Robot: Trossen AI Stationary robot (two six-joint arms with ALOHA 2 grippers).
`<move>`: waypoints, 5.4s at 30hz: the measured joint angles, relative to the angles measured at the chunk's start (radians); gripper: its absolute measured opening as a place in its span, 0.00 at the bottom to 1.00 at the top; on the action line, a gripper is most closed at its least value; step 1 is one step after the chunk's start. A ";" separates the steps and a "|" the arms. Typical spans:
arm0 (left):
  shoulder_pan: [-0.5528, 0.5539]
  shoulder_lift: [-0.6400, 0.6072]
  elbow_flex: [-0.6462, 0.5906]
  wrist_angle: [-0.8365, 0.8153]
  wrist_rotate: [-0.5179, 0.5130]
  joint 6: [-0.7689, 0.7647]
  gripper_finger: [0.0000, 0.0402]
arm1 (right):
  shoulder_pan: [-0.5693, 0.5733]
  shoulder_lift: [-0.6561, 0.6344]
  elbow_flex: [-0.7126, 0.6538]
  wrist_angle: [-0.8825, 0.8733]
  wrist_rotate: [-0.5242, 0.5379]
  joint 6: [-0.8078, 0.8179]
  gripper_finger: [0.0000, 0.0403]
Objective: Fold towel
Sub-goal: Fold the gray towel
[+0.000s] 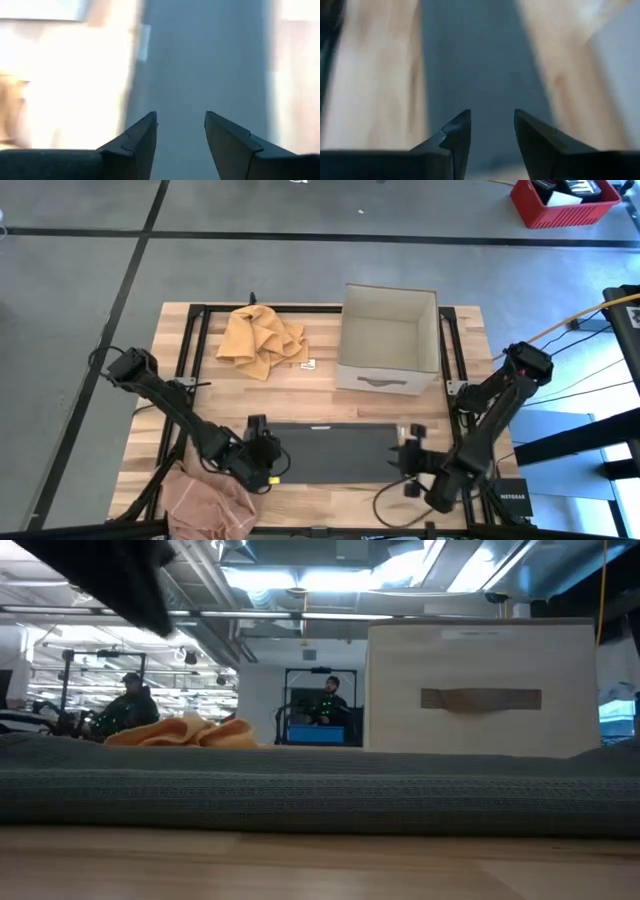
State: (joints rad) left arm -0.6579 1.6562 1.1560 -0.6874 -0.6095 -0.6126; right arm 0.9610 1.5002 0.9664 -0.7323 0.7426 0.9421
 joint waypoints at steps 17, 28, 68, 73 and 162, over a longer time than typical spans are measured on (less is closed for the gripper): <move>0.088 0.028 -0.343 0.188 0.091 -0.201 0.40 | -0.266 0.000 -0.430 0.590 -0.322 -0.157 0.35; 0.097 0.027 -0.375 0.187 0.089 -0.208 0.40 | -0.261 -0.072 -0.426 0.441 -0.421 -0.012 0.35; 0.235 0.174 -0.196 0.730 0.211 0.314 0.40 | 0.005 -0.136 -0.589 0.686 -0.184 0.923 0.64; 0.235 0.174 -0.196 0.734 0.211 0.310 0.40 | 0.008 -0.052 -0.588 0.785 -0.141 0.953 0.64; 0.285 0.419 0.142 0.356 0.250 0.313 0.40 | -0.300 -0.059 -0.551 1.235 -0.043 0.387 0.02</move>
State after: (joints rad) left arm -0.3730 2.0747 1.2981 -0.3309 -0.3591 -0.2995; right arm 0.6605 1.4415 0.4156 0.5029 0.6994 1.3287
